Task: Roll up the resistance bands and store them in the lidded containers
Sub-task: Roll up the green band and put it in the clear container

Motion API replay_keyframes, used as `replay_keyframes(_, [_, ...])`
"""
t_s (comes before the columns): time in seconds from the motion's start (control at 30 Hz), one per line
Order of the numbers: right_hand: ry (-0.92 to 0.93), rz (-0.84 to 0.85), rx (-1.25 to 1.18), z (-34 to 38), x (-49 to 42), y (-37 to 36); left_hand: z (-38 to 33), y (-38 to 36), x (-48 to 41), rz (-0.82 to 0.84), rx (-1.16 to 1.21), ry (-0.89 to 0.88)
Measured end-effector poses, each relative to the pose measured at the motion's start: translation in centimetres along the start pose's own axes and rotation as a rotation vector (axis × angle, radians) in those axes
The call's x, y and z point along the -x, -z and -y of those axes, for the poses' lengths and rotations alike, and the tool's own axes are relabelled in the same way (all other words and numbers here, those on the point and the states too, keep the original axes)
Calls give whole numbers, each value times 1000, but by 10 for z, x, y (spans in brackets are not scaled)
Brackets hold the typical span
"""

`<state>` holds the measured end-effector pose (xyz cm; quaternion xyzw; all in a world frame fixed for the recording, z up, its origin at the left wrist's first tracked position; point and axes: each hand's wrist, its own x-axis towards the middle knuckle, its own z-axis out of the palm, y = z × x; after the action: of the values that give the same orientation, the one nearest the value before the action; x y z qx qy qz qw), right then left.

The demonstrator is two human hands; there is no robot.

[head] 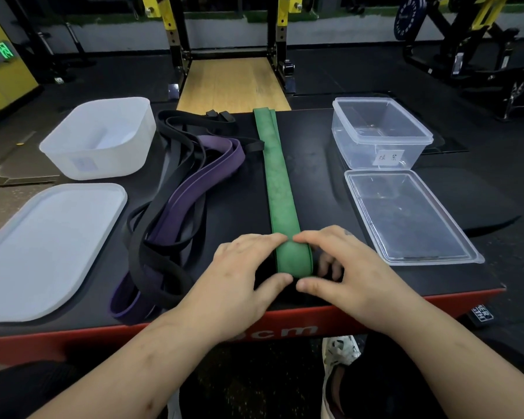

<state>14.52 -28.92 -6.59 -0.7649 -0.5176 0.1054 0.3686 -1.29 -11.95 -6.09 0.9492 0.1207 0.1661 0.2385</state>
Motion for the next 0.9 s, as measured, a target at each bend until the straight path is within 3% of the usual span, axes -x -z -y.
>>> replay_keyframes(0.53, [-60, 43, 41, 2, -12, 7, 5, 2, -6, 49, -1, -2])
replay_keyframes(0.9, [-23, 192, 54, 12, 5, 21, 3, 2, 18, 117, 28, -94])
